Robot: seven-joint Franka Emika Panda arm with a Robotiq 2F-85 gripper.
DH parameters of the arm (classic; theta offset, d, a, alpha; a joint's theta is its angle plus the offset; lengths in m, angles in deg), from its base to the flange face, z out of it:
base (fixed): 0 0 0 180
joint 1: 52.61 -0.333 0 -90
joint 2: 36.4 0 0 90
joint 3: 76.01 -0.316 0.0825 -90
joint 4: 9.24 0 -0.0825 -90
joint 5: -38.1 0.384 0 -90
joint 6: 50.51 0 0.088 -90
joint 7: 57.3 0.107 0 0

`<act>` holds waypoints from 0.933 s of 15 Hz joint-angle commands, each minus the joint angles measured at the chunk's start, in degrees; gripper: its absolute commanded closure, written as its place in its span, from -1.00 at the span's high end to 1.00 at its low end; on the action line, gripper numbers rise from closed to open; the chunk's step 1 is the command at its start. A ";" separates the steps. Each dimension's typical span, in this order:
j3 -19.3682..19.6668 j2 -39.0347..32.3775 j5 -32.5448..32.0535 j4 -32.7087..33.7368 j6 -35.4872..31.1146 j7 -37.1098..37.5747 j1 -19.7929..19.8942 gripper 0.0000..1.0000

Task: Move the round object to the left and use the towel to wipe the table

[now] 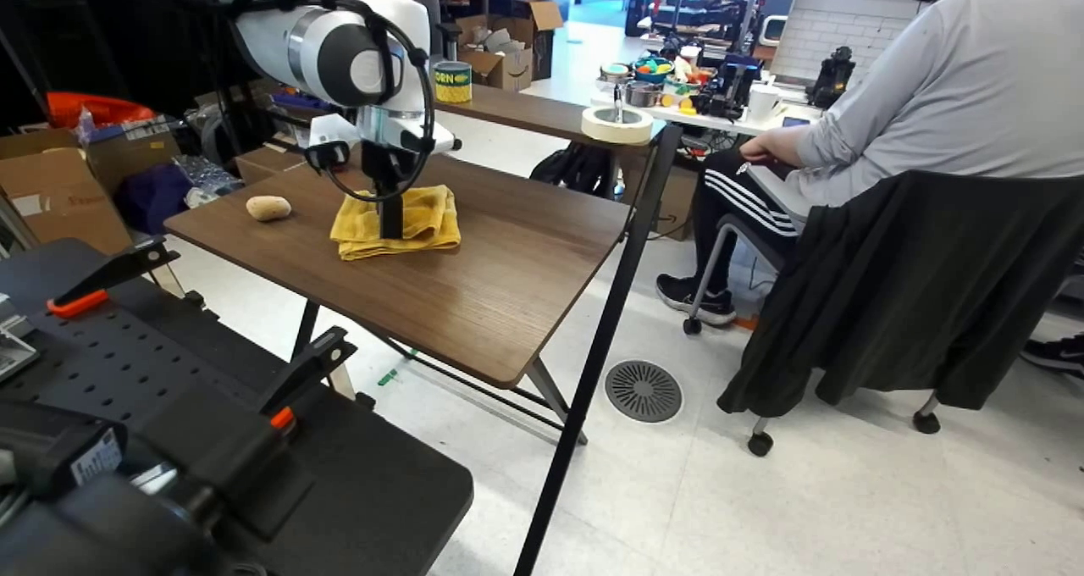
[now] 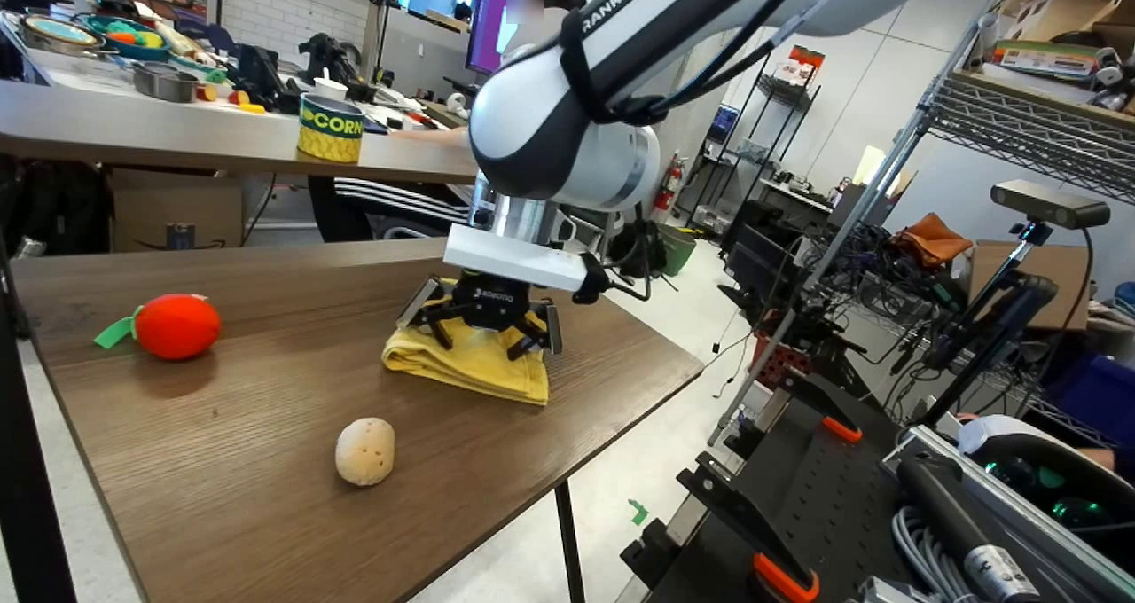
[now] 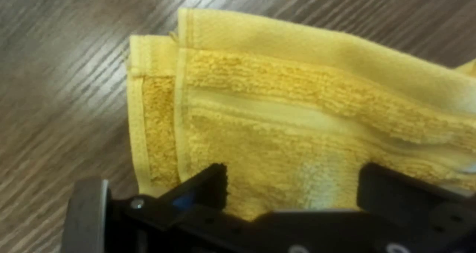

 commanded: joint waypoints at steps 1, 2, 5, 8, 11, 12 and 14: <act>3.97 -4.83 -0.74 5.57 -0.19 1.56 1.74 1.00; 4.79 -4.30 -0.26 5.13 -1.00 2.03 2.79 1.00; 7.33 -3.20 0.57 3.58 -3.71 3.05 6.01 1.00; 7.52 -4.25 0.57 4.92 -3.89 2.98 8.39 1.00; 3.36 -2.93 0.75 4.61 -3.83 -0.20 8.04 1.00; 2.81 -1.77 0.26 3.92 -4.57 -0.81 6.86 1.00; 1.52 2.07 -0.23 1.18 -7.99 -2.28 4.31 1.00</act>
